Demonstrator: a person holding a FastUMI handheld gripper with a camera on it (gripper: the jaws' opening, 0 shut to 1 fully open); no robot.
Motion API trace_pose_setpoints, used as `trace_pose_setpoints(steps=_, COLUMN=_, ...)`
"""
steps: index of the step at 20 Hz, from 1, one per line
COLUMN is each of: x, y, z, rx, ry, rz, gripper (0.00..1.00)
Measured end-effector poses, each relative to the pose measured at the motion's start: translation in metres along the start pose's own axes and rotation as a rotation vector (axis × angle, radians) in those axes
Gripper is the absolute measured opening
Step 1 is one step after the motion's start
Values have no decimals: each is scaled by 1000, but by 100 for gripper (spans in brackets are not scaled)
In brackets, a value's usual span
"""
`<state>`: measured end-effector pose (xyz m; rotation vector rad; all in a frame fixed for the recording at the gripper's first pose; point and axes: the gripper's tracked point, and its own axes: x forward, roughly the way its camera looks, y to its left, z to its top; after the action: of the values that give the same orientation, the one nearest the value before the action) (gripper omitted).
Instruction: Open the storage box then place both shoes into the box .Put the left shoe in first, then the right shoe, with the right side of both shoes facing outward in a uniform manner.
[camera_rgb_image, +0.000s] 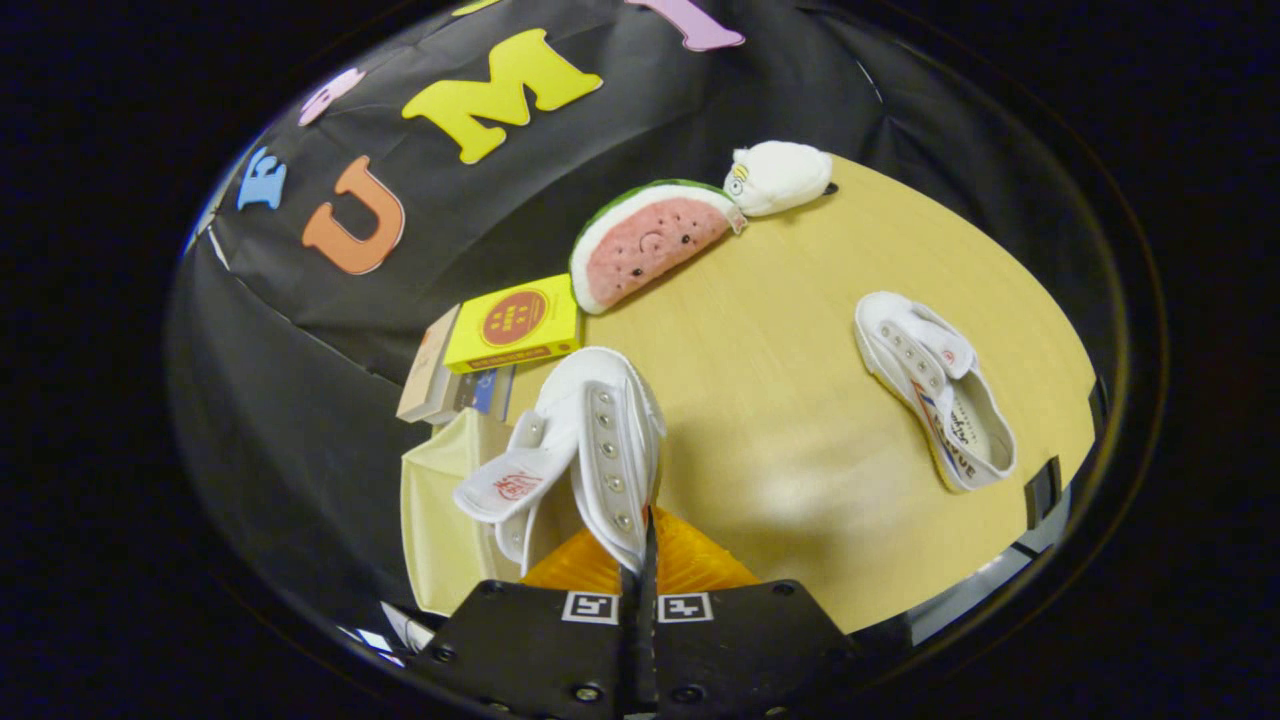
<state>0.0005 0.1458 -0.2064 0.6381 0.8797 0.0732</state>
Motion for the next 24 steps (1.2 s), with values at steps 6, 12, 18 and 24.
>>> trace_pose_setpoints(steps=6, x=-11, y=95, z=-10, rx=-20, ry=-59, rz=23, gripper=0)
trace_pose_setpoints(steps=12, x=10, y=185, z=-36, rx=-49, ry=-59, rz=68, gripper=0)
trace_pose_setpoints(steps=18, x=51, y=219, z=-78, rx=-31, ry=-24, rz=39, gripper=0)
trace_pose_setpoints(steps=24, x=85, y=214, z=-112, rx=-51, ry=5, rz=-16, gripper=0)
